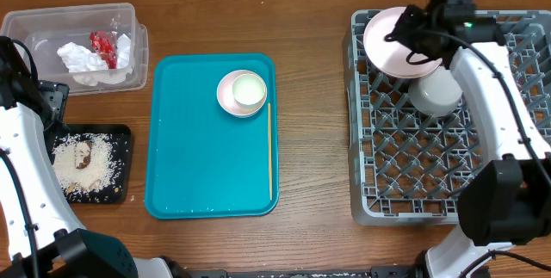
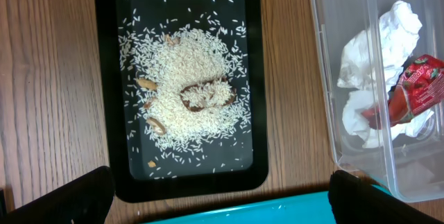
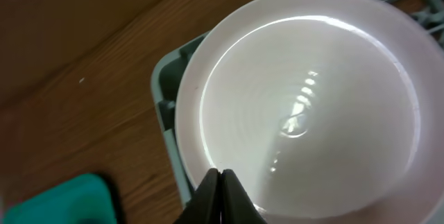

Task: Sort waste into correct bins and load items into the dishwasher
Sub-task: 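Stand the plate upright in the rack's left slots and release it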

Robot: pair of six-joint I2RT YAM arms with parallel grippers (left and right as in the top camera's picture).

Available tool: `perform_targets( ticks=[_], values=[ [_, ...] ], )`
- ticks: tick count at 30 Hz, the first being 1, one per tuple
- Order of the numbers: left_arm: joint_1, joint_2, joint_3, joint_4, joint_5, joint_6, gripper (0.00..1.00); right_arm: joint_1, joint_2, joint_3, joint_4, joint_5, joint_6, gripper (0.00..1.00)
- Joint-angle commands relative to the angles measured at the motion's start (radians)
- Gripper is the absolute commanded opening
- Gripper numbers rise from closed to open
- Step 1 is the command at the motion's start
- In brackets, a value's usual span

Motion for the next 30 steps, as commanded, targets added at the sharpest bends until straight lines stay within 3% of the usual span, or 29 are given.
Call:
perform_targets(
  ticks=[1, 8, 13, 23, 30],
  values=[
    [0.002, 0.002, 0.002, -0.002, -0.018, 0.016, 1.0, 0.027, 0.047, 0.017, -0.017, -0.186, -0.068, 0.04],
    [0.002, 0.002, 0.002, -0.002, -0.018, 0.016, 1.0, 0.047, 0.145, 0.007, -0.029, -0.164, -0.068, 0.04],
    [0.002, 0.002, 0.002, -0.002, -0.018, 0.016, 1.0, 0.053, 0.153, -0.005, -0.05, -0.042, -0.064, 0.04],
    [0.002, 0.002, 0.002, -0.002, -0.018, 0.016, 1.0, 0.073, 0.153, -0.015, -0.057, -0.034, -0.064, 0.04],
    [0.002, 0.002, 0.002, -0.002, -0.018, 0.016, 1.0, 0.143, 0.153, -0.029, -0.062, 0.102, -0.034, 0.04]
  ],
)
